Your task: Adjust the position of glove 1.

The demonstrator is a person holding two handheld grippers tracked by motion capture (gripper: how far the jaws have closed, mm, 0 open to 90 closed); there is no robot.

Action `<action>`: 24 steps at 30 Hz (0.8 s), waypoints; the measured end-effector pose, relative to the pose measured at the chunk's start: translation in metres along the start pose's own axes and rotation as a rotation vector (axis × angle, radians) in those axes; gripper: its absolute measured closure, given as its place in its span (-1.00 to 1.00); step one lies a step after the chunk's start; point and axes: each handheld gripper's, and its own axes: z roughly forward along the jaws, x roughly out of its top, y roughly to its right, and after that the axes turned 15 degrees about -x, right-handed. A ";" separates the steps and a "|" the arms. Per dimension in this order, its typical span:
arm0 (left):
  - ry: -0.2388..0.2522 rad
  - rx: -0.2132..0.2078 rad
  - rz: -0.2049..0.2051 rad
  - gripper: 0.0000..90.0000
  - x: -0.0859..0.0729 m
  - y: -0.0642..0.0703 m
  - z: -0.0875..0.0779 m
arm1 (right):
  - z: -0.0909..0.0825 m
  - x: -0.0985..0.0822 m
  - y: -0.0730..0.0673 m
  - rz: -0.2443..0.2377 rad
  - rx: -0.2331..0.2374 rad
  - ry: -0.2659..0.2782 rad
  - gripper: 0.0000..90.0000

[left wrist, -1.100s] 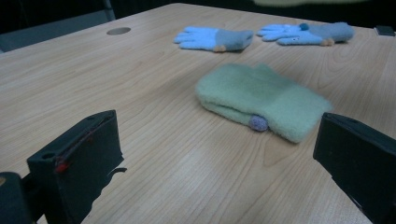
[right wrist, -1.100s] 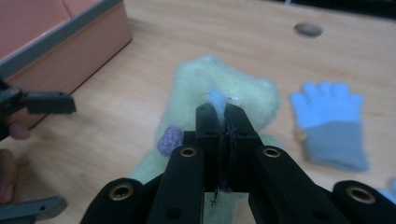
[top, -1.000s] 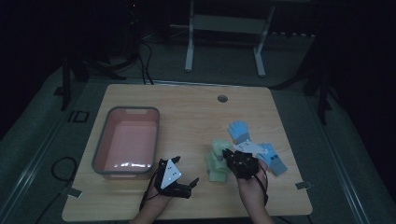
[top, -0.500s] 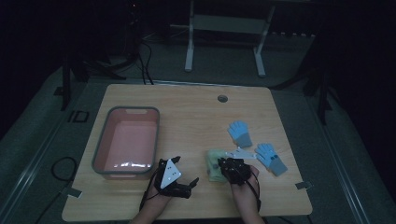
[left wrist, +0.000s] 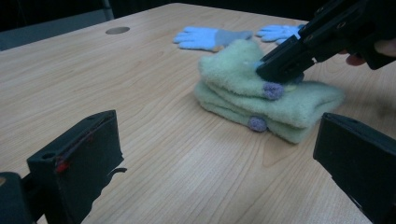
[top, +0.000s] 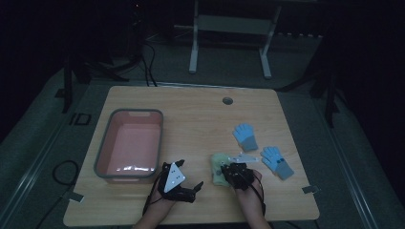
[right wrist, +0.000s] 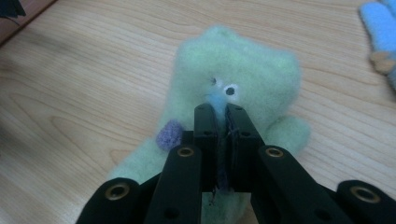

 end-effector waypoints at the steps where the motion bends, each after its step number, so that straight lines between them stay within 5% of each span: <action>1: 0.000 0.001 -0.002 -0.97 0.000 0.000 0.000 | 0.001 -0.001 0.000 0.001 0.003 0.000 0.86; 7: -0.009 0.009 0.000 -0.97 0.000 0.000 0.001 | -0.002 0.004 0.004 0.002 0.042 -0.001 0.53; 17: -0.066 -0.123 0.009 -0.97 0.004 0.008 0.007 | -0.005 0.020 0.026 -0.064 0.191 0.043 -0.46; 20: -0.141 -0.135 0.049 -0.97 0.008 0.013 0.011 | -0.003 0.021 0.033 -0.078 0.240 0.046 -0.58; 24: -0.176 -0.144 0.018 -0.97 0.012 0.014 0.015 | 0.000 0.019 0.046 -0.112 0.299 0.067 -0.62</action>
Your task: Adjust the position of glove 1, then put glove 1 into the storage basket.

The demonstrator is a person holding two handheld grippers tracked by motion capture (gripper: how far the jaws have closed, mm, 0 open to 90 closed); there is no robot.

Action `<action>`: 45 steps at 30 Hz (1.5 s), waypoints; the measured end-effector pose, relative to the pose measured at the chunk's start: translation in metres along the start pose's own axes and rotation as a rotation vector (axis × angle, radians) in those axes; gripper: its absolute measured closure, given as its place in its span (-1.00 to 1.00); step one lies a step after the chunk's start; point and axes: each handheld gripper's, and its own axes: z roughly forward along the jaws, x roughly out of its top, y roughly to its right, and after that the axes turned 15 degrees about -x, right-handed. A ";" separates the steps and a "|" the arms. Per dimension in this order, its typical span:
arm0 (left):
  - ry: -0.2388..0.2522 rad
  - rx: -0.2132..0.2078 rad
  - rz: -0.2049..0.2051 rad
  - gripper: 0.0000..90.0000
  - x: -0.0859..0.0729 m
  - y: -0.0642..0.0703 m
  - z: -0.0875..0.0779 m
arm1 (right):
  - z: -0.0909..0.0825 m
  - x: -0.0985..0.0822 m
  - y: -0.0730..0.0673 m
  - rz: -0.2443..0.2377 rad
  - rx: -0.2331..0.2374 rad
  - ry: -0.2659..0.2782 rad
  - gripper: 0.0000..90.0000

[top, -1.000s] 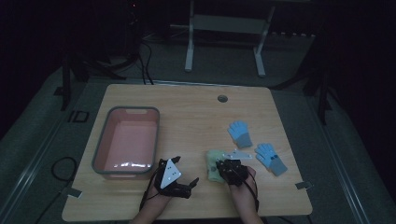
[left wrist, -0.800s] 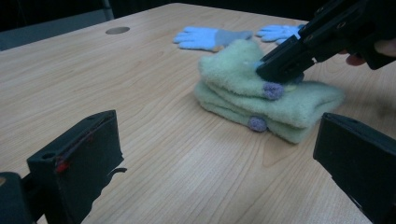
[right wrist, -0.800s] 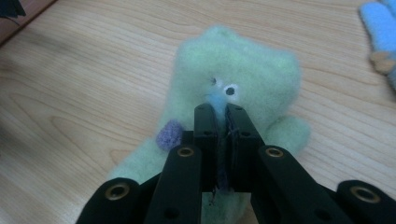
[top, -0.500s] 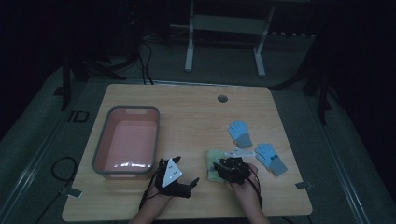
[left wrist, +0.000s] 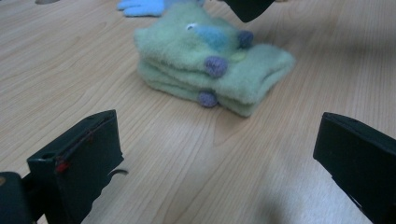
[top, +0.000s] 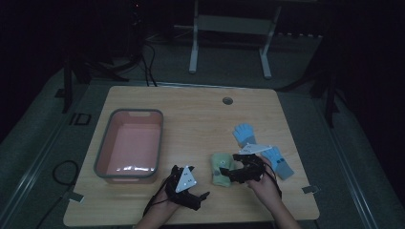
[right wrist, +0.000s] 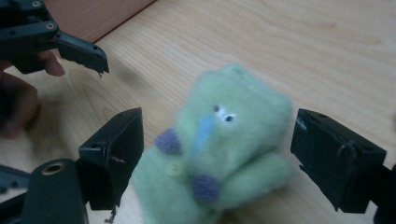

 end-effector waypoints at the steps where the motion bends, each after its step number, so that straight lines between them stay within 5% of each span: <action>1: 0.003 -0.013 -0.025 -0.97 0.001 0.000 0.000 | -0.001 -0.001 0.004 -0.018 0.000 0.012 -0.63; 3: 0.034 -0.067 -0.080 -0.97 0.005 -0.001 -0.001 | -0.005 -0.002 0.011 -0.066 -0.026 0.031 -0.67; 5: 0.035 -0.093 -0.086 -0.97 0.010 -0.001 0.000 | -0.008 -0.001 0.017 -0.060 -0.024 0.024 -0.68; 15: -0.004 -0.169 0.077 -0.96 0.022 0.002 0.016 | -0.014 0.011 0.025 -0.057 0.004 0.028 -0.65; 21: -0.035 -0.171 0.132 -0.66 0.028 -0.003 0.027 | -0.002 0.022 0.032 -0.055 0.043 0.024 -0.02; 30: -0.107 -0.206 0.249 -0.33 0.035 -0.005 0.043 | 0.031 0.021 0.037 -0.006 0.114 -0.056 -0.14; 36: -0.147 -0.173 0.350 -0.18 0.033 -0.003 0.051 | 0.054 0.009 0.042 0.035 0.175 -0.137 -0.18; 45: -0.195 -0.134 0.459 -0.03 0.027 -0.001 0.058 | 0.063 0.003 0.042 0.081 0.237 -0.182 0.12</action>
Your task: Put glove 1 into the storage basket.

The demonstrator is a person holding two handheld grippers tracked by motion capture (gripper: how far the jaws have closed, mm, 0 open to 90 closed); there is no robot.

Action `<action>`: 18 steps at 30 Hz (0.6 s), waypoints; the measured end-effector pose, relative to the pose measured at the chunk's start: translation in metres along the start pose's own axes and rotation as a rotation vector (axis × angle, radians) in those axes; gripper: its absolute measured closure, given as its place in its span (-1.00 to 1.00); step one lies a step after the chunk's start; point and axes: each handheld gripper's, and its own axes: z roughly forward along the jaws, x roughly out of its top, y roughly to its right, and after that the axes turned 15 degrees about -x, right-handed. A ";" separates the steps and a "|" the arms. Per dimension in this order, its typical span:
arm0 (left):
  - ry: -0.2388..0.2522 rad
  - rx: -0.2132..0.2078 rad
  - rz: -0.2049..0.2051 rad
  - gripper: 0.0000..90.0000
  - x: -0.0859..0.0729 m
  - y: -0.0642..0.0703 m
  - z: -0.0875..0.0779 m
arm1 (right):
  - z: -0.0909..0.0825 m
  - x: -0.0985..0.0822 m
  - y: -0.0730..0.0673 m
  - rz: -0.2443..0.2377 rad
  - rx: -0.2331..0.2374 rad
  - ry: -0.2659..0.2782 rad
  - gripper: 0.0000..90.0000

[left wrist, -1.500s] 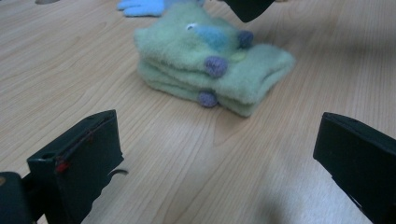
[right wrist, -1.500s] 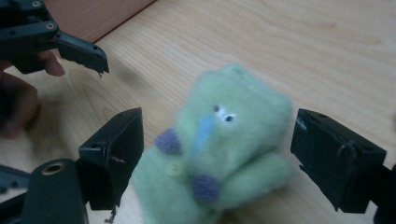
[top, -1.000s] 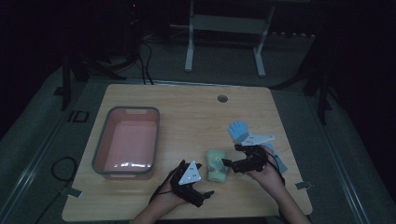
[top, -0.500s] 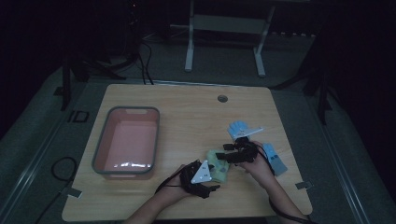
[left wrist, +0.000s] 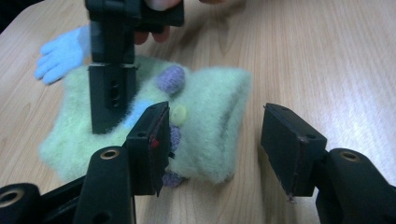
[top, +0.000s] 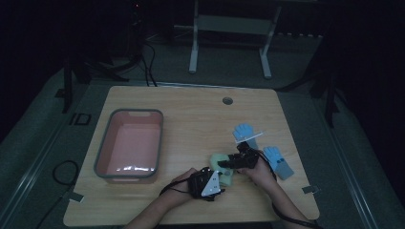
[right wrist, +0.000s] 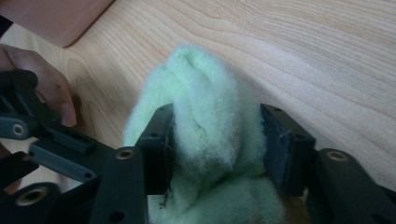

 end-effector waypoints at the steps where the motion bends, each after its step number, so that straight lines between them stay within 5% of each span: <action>1: -0.017 0.013 0.008 0.01 0.000 0.001 0.002 | 0.000 0.000 0.000 -0.003 -0.001 -0.002 0.17; 5: -0.019 0.054 0.011 0.31 -0.002 -0.001 0.006 | 0.001 0.000 -0.003 -0.008 0.002 -0.008 0.27; 8: -0.004 0.036 -0.055 0.53 0.000 -0.006 0.003 | 0.001 -0.001 -0.002 0.015 0.007 -0.010 0.36; 12: 0.017 -0.019 -0.145 0.62 0.002 -0.016 -0.003 | -0.002 -0.001 -0.003 0.025 0.005 0.002 0.49; 18: -0.005 -0.020 -0.152 0.65 0.014 -0.021 -0.012 | -0.009 0.006 -0.005 0.027 0.010 0.006 0.56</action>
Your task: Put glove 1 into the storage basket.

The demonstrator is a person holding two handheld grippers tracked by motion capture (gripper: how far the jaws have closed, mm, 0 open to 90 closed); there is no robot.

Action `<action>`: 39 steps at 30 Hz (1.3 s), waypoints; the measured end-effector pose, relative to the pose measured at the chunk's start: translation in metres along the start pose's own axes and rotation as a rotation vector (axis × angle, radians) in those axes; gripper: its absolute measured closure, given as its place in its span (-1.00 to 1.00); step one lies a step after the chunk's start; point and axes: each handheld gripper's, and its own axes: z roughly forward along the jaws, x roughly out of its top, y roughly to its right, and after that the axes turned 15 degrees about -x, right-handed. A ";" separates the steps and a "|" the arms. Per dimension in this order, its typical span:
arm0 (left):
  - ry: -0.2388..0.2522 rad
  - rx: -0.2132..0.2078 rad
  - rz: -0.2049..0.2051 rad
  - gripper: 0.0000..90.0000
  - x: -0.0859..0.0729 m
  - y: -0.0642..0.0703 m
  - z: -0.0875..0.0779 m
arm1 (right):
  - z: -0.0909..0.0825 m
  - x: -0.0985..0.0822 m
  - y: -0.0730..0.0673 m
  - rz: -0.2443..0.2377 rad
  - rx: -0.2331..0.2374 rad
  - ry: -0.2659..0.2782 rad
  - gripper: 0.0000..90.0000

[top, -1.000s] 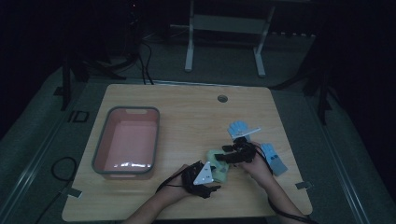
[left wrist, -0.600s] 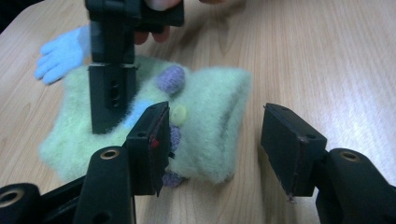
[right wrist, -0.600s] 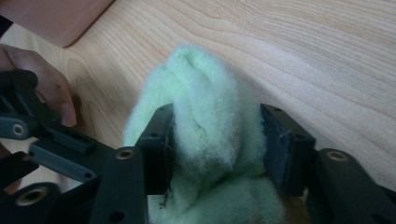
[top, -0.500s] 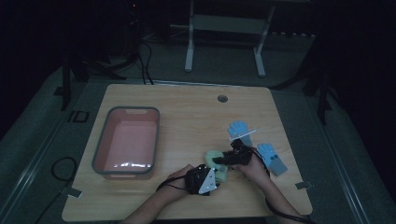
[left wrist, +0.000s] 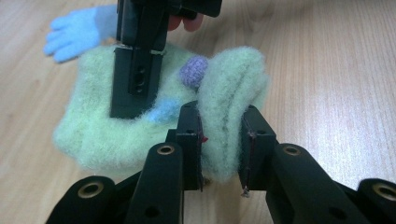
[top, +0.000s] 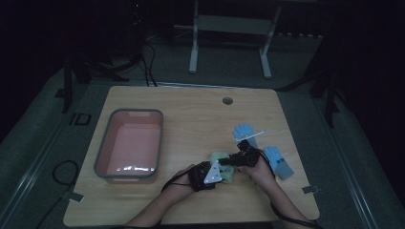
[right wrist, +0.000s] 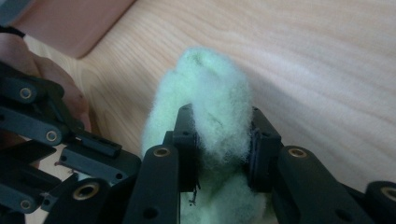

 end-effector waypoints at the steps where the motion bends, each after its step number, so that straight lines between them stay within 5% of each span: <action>1: -0.004 -0.003 0.001 0.65 0.003 -0.001 -0.002 | -0.002 0.002 0.000 0.003 0.000 0.003 0.57; 10: -0.047 -0.010 0.040 0.65 0.021 -0.009 -0.034 | -0.020 0.022 -0.009 0.001 0.027 0.048 0.57; 21: -0.078 0.049 0.044 0.65 0.031 -0.014 -0.080 | -0.030 0.060 -0.037 -0.050 0.023 0.098 0.57; 30: -0.115 0.079 0.035 0.65 0.030 -0.017 -0.114 | -0.026 0.091 -0.059 -0.076 0.064 0.095 0.57; 39: -0.133 0.121 0.017 0.65 0.020 -0.018 -0.143 | -0.017 0.118 -0.087 -0.147 0.056 0.107 0.57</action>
